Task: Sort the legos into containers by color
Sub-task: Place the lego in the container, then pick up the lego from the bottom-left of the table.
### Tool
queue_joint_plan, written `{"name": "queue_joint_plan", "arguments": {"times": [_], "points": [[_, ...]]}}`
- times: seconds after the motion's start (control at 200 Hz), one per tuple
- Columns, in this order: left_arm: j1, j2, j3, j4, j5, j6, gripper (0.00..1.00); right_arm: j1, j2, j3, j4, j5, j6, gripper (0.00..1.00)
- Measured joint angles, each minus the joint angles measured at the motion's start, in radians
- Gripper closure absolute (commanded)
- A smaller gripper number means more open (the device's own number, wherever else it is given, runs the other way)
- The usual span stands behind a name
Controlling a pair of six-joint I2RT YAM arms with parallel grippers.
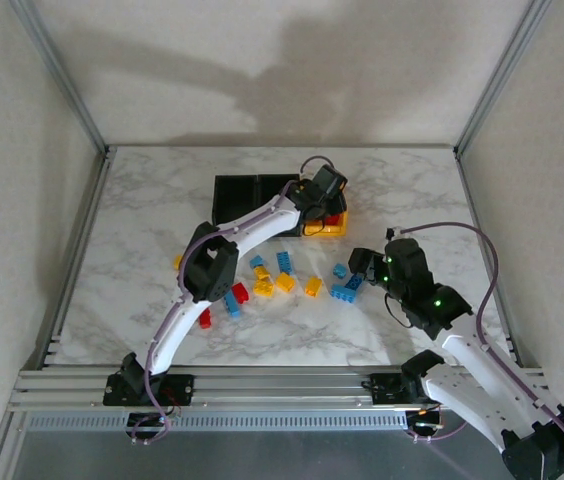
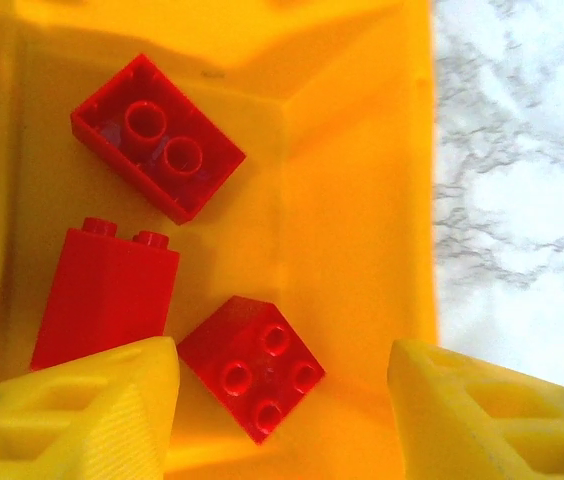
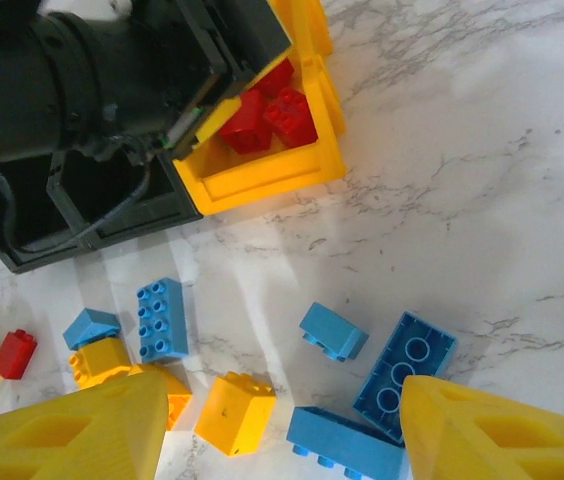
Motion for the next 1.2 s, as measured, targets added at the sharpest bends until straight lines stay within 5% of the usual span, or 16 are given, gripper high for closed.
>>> {"name": "queue_joint_plan", "arguments": {"times": [0.516, 0.946, 1.202], "points": [[0.016, -0.747, -0.705, 0.134, -0.001, 0.05, 0.36, 0.006, 0.156, 0.074, 0.097, -0.14, -0.027, 0.38], [0.059, -1.052, -1.095, 0.021, -0.051, 0.011, 0.32, 0.143, 0.317, 0.077, 0.241, -0.222, -0.072, 0.38], [0.087, -1.264, -1.252, -0.169, -0.151, -0.064, 0.42, 0.167, 0.372, 0.077, 0.298, -0.239, -0.082, 0.38]]}}
